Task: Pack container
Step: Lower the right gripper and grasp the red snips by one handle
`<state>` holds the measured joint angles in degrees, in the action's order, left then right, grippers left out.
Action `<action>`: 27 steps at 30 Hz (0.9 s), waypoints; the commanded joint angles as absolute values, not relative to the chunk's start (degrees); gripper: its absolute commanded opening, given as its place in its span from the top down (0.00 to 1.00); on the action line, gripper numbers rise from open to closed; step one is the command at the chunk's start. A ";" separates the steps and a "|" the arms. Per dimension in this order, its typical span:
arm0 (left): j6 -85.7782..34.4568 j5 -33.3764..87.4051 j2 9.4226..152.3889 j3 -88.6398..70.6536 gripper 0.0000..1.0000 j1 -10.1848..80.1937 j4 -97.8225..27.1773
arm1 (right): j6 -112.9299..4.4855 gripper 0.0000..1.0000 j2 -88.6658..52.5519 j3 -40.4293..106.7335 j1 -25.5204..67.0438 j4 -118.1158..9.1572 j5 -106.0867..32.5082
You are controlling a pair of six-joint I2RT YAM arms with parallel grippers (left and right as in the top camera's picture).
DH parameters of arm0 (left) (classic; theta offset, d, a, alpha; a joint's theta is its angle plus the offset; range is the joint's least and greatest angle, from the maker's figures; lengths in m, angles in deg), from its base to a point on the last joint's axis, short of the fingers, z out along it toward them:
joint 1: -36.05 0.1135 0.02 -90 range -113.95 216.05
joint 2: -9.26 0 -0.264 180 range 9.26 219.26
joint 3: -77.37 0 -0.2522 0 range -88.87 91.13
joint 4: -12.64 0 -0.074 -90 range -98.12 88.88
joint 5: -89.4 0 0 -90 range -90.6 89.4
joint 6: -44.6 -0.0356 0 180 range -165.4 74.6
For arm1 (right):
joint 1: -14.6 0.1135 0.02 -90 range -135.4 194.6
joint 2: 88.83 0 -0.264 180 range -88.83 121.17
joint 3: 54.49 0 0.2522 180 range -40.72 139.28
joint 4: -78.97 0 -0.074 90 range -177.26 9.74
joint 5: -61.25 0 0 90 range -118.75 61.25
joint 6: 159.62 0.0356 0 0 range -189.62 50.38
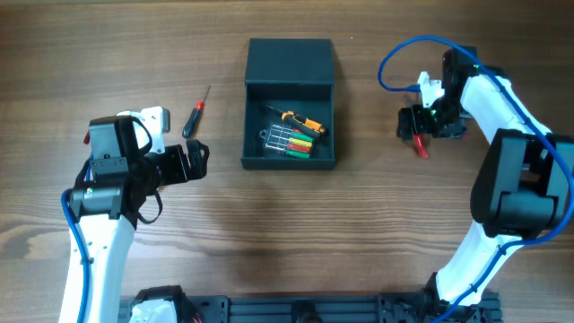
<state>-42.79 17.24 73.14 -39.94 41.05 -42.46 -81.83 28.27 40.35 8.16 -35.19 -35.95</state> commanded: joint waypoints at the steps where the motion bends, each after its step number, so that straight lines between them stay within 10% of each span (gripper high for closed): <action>1: -43.46 17.97 73.22 -38.98 0.00 41.20 -42.33 | -81.46 0.09 28.09 39.13 8.36 -36.24 -35.03; 27: -43.46 17.97 73.22 -38.98 0.00 41.20 -42.35 | -79.51 0.13 32.75 39.13 8.36 -35.72 -34.00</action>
<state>-42.79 17.24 73.14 -39.94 41.05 -42.48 -80.08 29.47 39.98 8.18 -35.82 -33.32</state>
